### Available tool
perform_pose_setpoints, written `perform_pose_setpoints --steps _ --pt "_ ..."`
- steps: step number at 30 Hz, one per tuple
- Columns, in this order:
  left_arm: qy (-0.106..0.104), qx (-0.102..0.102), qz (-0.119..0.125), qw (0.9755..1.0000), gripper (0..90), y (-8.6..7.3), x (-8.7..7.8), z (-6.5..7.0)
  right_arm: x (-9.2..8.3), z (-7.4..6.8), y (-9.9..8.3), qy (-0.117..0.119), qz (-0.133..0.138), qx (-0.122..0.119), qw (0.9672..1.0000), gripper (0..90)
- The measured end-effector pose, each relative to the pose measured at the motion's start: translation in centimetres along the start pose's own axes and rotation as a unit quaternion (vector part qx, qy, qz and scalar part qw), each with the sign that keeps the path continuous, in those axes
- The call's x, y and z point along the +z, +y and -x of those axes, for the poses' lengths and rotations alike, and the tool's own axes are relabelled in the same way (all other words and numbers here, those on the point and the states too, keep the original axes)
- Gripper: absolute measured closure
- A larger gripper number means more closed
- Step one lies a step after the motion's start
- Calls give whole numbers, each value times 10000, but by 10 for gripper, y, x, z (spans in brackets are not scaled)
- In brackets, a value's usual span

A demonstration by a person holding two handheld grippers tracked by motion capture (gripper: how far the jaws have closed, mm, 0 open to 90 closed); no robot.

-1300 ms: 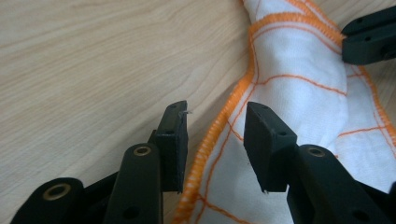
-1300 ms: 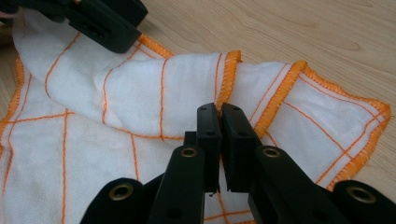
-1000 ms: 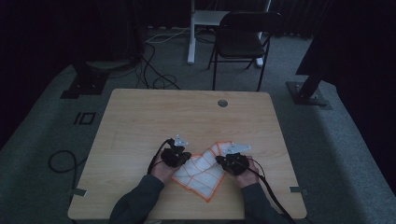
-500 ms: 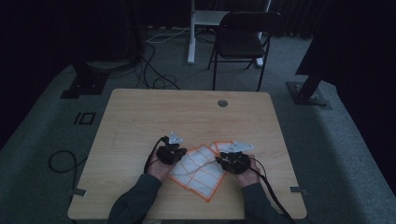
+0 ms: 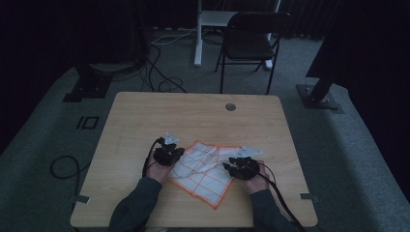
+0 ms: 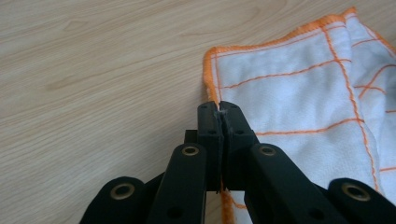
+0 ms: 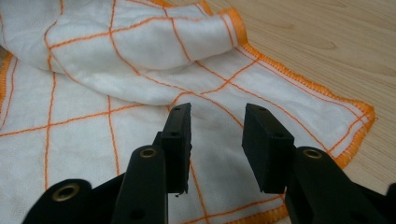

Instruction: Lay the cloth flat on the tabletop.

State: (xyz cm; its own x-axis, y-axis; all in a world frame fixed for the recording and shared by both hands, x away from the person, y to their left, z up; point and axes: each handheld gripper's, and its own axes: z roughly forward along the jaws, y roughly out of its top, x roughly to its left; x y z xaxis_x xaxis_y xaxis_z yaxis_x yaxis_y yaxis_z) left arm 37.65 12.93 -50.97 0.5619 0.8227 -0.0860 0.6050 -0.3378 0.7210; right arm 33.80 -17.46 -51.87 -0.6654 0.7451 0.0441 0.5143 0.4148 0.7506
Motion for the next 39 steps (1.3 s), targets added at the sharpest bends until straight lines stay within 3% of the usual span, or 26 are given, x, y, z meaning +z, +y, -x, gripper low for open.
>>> perform_pose_setpoints --steps 23,39 --pt "231 -138 203 9994 887 -3 -3 -30 1 -2 -1 -6 -49 -59 10000 627" --pt "354 -230 152 9990 888 -9 2 -50 8 -12 -4 123 -181 -181 9996 621"
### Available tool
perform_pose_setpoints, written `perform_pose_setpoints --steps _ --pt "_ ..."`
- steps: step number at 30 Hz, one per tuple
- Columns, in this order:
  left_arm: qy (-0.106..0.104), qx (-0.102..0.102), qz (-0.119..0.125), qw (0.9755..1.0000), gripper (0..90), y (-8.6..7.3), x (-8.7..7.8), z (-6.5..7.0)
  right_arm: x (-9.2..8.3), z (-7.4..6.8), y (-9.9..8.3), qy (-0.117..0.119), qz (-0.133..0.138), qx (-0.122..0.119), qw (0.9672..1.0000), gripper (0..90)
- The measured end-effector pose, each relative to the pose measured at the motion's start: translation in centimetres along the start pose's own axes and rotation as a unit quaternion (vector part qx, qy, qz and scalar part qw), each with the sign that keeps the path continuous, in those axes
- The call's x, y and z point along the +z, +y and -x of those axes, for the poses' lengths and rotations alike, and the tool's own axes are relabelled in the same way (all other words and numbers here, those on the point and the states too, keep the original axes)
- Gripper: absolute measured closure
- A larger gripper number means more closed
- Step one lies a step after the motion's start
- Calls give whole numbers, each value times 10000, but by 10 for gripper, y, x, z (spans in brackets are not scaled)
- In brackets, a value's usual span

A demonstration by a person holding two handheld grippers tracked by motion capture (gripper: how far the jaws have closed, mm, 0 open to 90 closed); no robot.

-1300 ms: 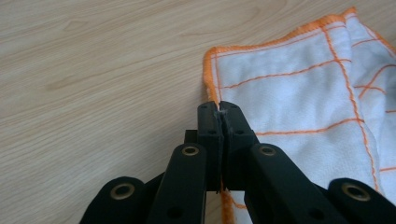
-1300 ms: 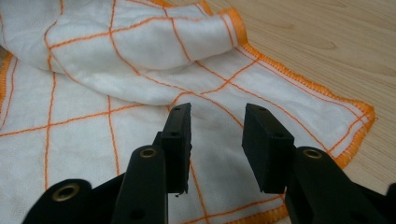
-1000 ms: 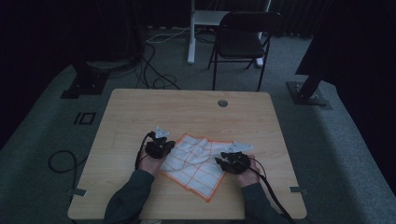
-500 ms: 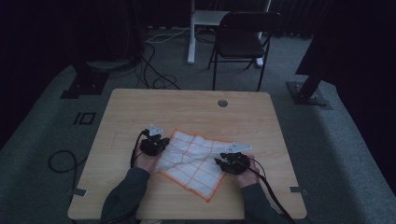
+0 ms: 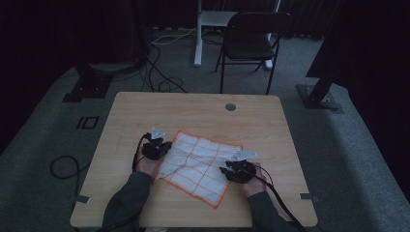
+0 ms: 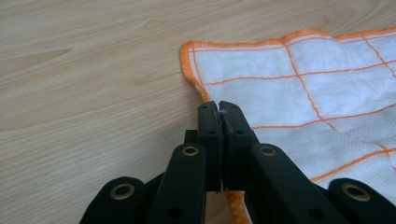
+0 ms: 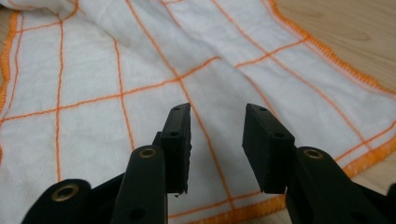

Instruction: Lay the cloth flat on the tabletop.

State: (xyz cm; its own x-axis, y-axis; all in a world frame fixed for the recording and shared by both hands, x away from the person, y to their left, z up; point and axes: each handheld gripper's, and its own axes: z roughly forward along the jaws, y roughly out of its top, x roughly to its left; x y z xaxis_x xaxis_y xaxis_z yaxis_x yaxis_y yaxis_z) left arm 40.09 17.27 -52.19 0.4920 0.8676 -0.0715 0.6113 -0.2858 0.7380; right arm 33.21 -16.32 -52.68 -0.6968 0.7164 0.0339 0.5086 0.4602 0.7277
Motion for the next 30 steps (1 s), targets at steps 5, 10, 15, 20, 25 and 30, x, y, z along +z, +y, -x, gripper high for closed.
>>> perform_pose_setpoints --steps 5,10,15,20,25,30 --pt "58 -83 -21 9999 888 -2 1 -7 4 -4 -1 51 -64 -49 10000 602" --pt "106 -139 -32 9998 888 -4 2 -14 7 -7 -3 -19 -128 -58 9999 571" --pt "160 -220 -66 9996 888 -7 3 -19 7 -11 -3 54 -76 -146 9999 553" --pt "192 -262 -73 9994 888 -8 4 -22 11 -19 -3 151 -193 -315 9992 462" --pt "208 -303 -77 9993 888 -10 5 -24 15 -22 -3 -116 -302 -456 9984 340" --pt "216 -317 -92 9992 887 -12 4 -25 14 -20 -3 -170 -341 -459 9982 325"
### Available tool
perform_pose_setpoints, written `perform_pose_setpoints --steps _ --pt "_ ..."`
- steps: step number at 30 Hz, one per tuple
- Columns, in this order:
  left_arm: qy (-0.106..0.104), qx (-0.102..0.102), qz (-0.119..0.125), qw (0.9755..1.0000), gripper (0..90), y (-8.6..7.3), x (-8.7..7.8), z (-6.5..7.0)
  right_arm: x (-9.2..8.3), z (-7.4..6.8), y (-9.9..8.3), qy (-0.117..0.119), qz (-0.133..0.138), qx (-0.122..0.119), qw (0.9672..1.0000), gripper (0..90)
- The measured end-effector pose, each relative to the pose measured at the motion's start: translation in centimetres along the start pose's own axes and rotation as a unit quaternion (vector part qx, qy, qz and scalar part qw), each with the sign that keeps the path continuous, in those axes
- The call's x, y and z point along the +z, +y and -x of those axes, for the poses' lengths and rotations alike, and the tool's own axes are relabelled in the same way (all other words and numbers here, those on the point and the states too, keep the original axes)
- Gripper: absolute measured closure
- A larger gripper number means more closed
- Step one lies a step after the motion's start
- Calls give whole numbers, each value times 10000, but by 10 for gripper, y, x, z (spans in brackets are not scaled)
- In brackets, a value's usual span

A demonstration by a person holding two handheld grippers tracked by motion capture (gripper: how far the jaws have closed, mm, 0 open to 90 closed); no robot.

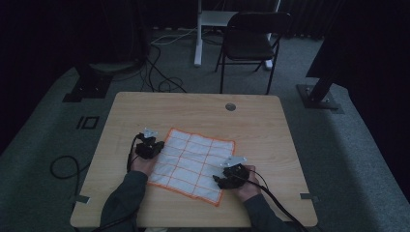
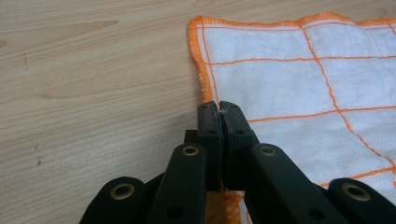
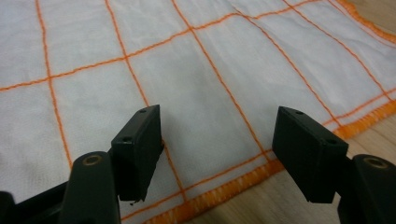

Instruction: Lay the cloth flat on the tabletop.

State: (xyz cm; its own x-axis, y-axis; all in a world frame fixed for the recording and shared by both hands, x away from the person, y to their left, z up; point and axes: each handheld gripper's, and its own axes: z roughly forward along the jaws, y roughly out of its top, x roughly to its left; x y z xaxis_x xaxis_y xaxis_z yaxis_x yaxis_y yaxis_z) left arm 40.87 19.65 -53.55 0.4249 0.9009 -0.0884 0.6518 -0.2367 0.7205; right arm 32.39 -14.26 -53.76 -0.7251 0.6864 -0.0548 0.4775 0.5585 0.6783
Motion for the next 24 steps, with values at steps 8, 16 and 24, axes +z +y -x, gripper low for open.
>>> perform_pose_setpoints --steps 8,16,24 --pt "-8 -77 23 10000 886 -7 -5 -3 -3 10 -2 -114 -78 125 9998 323" --pt "-2 -160 140 9998 887 -21 -17 0 -2 20 -2 -166 -83 224 9996 326" --pt "-19 -278 189 9994 885 -35 -26 -1 1 27 -1 -180 -53 364 9992 326"
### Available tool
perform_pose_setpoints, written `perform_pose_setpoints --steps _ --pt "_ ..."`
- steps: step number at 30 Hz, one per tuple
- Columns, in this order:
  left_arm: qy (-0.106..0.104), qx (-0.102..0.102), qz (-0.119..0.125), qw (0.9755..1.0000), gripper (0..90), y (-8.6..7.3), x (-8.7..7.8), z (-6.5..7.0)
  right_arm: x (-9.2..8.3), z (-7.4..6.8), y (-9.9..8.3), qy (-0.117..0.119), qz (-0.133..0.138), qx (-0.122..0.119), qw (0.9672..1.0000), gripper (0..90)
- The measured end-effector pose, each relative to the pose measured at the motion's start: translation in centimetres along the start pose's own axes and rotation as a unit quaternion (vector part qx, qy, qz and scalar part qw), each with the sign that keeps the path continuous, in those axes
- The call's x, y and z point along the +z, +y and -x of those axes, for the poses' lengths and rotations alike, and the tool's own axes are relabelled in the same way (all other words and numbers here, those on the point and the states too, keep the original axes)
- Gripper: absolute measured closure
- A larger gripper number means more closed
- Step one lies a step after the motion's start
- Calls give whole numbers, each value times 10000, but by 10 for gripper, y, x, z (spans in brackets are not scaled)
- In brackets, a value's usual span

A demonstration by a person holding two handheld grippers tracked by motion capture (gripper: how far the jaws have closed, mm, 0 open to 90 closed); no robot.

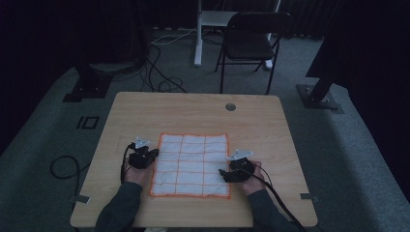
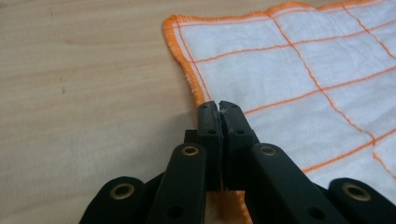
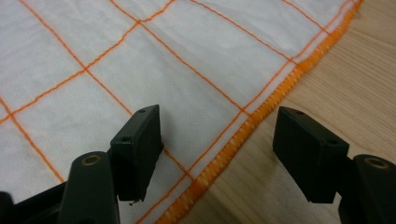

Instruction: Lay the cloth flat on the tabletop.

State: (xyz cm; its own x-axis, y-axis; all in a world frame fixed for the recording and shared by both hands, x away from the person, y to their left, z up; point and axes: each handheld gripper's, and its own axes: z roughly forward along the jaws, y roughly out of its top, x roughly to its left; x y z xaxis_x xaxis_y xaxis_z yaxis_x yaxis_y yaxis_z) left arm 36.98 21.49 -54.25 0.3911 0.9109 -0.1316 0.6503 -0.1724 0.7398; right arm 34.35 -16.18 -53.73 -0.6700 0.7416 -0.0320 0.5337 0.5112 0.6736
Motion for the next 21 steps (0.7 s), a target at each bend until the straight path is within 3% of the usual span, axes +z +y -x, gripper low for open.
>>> perform_pose_setpoints --steps 15,21 --pt "338 441 10 9985 811 -7 -6 2 4 5 1 29 67 107 9999 326" --pt "421 366 19 9984 708 -8 -7 1 4 4 1 20 84 164 9998 334"
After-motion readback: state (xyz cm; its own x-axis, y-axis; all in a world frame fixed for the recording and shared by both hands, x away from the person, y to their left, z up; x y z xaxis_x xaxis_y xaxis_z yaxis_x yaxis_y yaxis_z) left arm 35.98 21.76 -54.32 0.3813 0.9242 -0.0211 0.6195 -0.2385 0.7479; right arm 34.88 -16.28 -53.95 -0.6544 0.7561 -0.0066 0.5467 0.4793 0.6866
